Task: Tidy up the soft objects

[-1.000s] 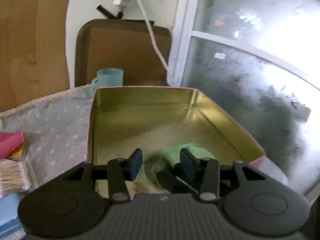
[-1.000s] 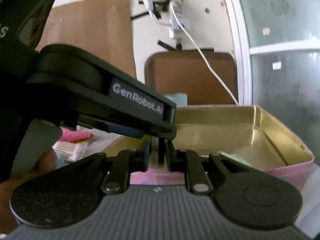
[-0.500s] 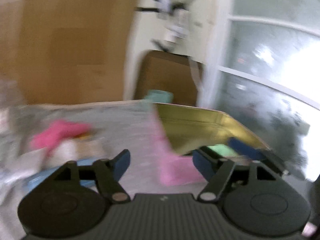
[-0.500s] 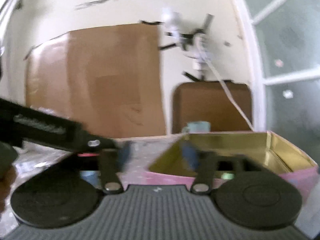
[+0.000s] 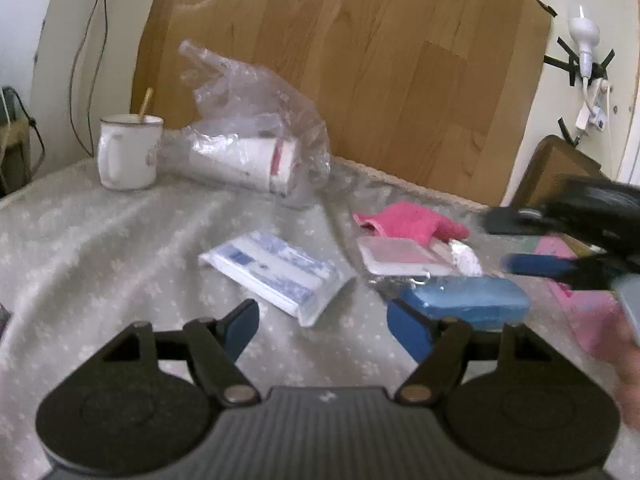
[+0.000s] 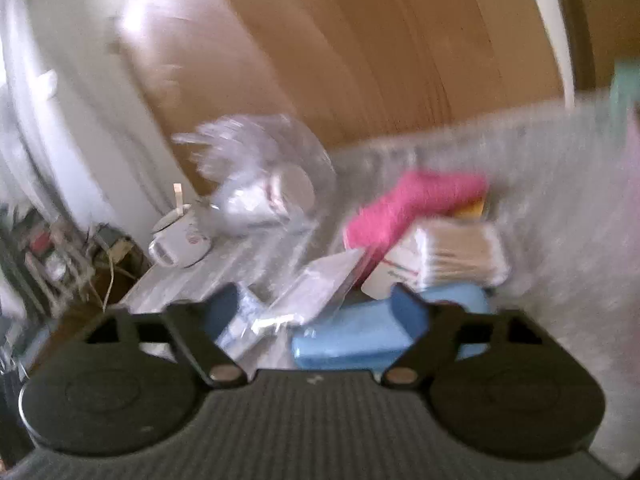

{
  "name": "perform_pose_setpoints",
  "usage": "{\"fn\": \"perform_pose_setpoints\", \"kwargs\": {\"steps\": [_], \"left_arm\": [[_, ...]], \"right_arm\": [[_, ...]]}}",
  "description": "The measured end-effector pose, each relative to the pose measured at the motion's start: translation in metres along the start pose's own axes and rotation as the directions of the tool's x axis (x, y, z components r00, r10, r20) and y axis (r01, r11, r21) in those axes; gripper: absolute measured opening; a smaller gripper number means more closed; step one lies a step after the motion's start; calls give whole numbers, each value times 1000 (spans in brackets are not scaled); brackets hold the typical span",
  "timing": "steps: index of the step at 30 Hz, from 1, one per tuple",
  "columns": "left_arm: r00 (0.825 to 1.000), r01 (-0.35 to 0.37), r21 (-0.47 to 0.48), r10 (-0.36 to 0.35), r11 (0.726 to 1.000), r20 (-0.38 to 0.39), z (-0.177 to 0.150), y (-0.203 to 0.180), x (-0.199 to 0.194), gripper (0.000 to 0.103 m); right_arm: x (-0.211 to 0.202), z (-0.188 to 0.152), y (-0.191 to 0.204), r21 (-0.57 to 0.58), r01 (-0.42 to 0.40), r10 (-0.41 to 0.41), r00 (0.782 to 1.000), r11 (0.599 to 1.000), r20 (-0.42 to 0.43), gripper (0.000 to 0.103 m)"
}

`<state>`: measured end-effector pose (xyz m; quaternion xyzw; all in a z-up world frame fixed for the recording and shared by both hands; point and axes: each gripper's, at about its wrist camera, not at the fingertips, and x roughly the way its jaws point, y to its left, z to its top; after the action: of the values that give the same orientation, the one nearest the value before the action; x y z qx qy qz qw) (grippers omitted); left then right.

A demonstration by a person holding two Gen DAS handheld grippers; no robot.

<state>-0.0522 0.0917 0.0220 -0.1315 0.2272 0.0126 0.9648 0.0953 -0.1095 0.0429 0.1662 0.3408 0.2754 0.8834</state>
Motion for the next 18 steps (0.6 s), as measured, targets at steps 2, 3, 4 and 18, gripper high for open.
{"fn": "perform_pose_setpoints", "kwargs": {"steps": [2,3,4,18], "left_arm": [[999,15,-7,-15,1000,41,-2,6,-5,76],[999,20,-20,-19,1000,41,-2,7,-4,76],[999,32,-35,-31,999,39,-2,9,-4,76],[998,51,-79,-48,996,42,-4,17,-8,81]], "right_arm": [[27,12,-11,86,11,-3,996,996,-89,67],[38,16,-12,113,19,-6,993,993,-116,66],[45,17,-11,121,33,-17,991,992,-133,67],[-30,-17,-6,131,-138,146,988,982,-55,10]]}}
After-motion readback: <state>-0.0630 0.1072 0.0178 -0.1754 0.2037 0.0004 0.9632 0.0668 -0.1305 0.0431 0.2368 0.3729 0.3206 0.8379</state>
